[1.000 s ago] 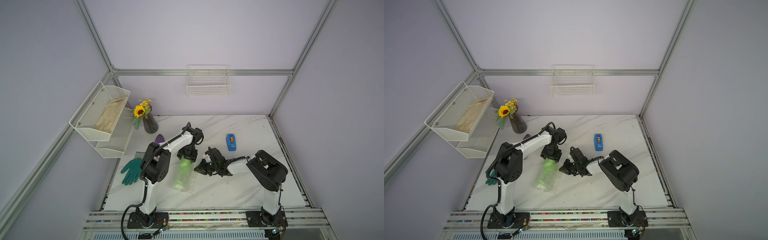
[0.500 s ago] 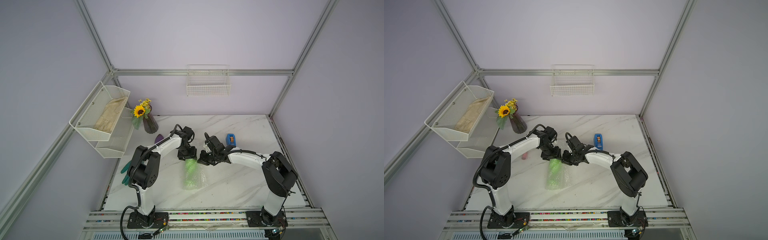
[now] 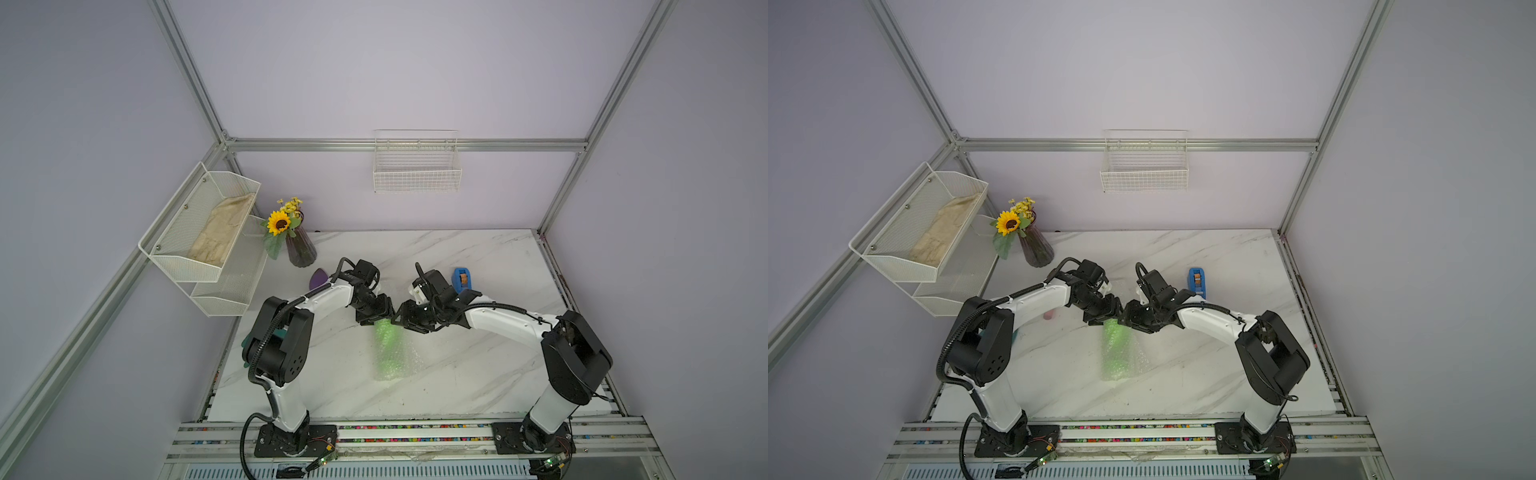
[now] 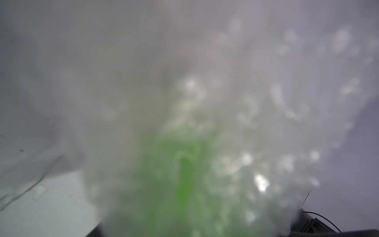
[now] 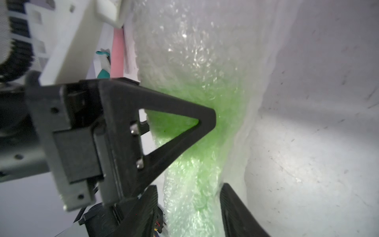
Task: Wrap wine glasses in bubble wrap
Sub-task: Wrap the wine glass in bubble wrap, then adjust the bubble wrap at the center of the board.
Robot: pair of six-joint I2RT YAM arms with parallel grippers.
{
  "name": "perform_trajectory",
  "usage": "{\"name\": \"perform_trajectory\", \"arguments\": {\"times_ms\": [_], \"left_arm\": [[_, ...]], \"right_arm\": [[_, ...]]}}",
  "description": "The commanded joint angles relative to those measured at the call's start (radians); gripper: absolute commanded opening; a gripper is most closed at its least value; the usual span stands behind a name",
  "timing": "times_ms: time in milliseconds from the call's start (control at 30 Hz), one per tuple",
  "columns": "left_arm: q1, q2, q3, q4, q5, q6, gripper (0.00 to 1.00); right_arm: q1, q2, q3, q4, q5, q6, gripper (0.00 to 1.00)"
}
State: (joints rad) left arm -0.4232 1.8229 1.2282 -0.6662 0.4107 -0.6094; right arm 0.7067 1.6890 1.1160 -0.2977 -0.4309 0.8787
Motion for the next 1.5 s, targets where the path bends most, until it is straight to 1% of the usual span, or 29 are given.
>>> {"name": "perform_trajectory", "arguments": {"times_ms": [0,133,200,300,433,500,600,733,800,900,1033,1133,1267,1333,1467], "left_arm": [[0.004,0.025,-0.041,0.034,-0.043,-0.01,0.65],[0.008,0.029,-0.038,0.036,-0.038,-0.006,0.65],[0.011,0.029,-0.038,0.036,-0.035,-0.006,0.65],[0.012,0.03,-0.038,0.036,-0.035,-0.007,0.65],[0.013,0.026,-0.041,0.036,-0.037,-0.005,0.65],[0.014,0.03,-0.041,0.036,-0.033,-0.003,0.65],[0.014,0.031,-0.04,0.033,-0.032,0.001,0.65],[0.014,0.03,-0.039,0.03,-0.031,0.004,0.64],[0.014,0.029,-0.038,0.028,-0.031,0.003,0.64],[0.014,0.026,-0.038,0.027,-0.028,0.005,0.64],[0.014,0.02,-0.036,0.019,-0.033,0.006,0.64],[0.014,0.018,-0.031,0.014,-0.037,0.004,0.64],[0.014,0.021,-0.024,0.013,-0.037,0.0,0.64],[0.013,0.023,-0.024,0.011,-0.038,0.001,0.64],[0.014,0.021,-0.022,0.007,-0.039,0.004,0.64]], "right_arm": [[0.0,0.002,-0.035,0.098,-0.052,0.054,0.55],[0.009,0.035,-0.04,0.071,-0.033,0.018,0.53],[0.01,0.04,-0.036,0.054,-0.014,0.002,0.51],[0.011,0.024,-0.01,-0.017,0.032,-0.04,0.5],[-0.001,-0.038,0.005,-0.078,0.12,-0.065,0.55],[-0.035,-0.053,-0.011,-0.102,0.138,-0.09,0.64],[-0.111,-0.056,-0.058,-0.085,0.08,-0.148,0.69],[-0.151,-0.02,-0.057,-0.079,0.054,-0.248,0.77],[-0.177,0.014,-0.053,-0.067,0.037,-0.302,0.83],[-0.208,0.073,-0.054,-0.032,-0.049,-0.358,0.87],[-0.226,0.114,-0.098,0.038,-0.178,-0.353,0.89],[-0.225,0.105,-0.146,0.105,-0.244,-0.31,0.9],[-0.21,0.104,-0.195,0.21,-0.371,-0.256,0.92],[-0.198,0.11,-0.194,0.221,-0.399,-0.257,0.92],[-0.168,0.127,-0.188,0.235,-0.415,-0.255,0.92]]}}
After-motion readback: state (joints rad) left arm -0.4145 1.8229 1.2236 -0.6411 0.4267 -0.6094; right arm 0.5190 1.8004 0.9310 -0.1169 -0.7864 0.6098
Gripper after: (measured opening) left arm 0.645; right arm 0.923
